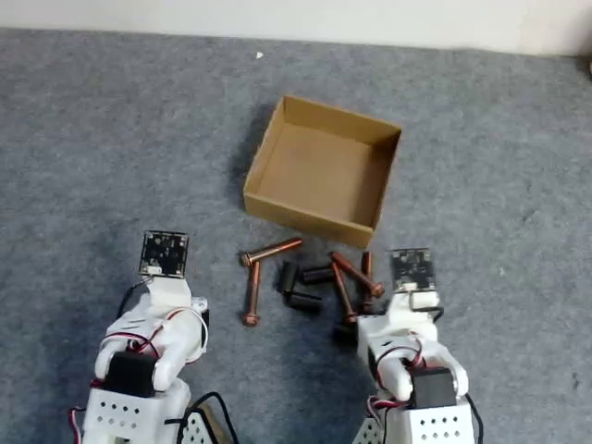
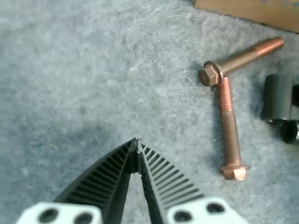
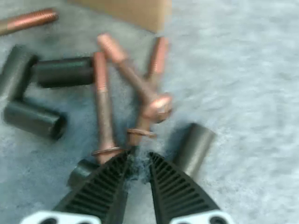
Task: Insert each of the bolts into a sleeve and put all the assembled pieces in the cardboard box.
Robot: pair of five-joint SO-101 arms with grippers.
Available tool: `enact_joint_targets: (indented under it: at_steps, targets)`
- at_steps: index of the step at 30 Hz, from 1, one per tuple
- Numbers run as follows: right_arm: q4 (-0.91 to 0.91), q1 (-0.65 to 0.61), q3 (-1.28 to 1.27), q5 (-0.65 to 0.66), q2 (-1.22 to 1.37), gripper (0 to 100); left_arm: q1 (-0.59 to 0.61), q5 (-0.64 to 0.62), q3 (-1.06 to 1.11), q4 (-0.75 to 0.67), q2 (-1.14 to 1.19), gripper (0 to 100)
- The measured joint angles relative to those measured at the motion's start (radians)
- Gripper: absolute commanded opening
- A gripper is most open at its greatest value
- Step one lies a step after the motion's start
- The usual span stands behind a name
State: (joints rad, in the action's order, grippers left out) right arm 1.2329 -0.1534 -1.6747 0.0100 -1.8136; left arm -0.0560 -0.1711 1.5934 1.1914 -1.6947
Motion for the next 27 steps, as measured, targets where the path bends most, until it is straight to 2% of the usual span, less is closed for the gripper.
enact_joint_targets:
  at_steps: [4,6,9,14,17,20,23,27]
  targets:
    - [-0.094,0.083,0.008,0.009,-0.002,1.0,0.051,0.164,-0.011,0.0,0.002,1]
    - [-0.121,0.098,0.012,0.061,-0.002,1.0,0.109,0.227,-0.014,0.0,0.002,1]
    - [-0.133,0.089,0.063,0.166,-0.002,1.0,0.184,0.235,-0.017,0.0,0.0,1]
    - [-0.114,0.02,0.232,0.193,0.038,1.0,0.21,0.238,-0.017,0.0,0.002,1]
    - [-0.066,-0.038,0.365,0.195,0.178,1.8,0.21,0.241,-0.017,0.0,0.002,1]
    - [-0.02,-0.077,0.519,0.195,0.387,7.7,0.21,0.242,-0.017,0.0,0.002,1]
    - [0.025,-0.14,0.655,0.149,0.626,12.1,0.21,0.242,-0.017,0.0,0.002,8]
    - [0.04,-0.229,0.77,0.107,0.864,12.1,0.21,0.242,-0.017,0.0,0.002,18]
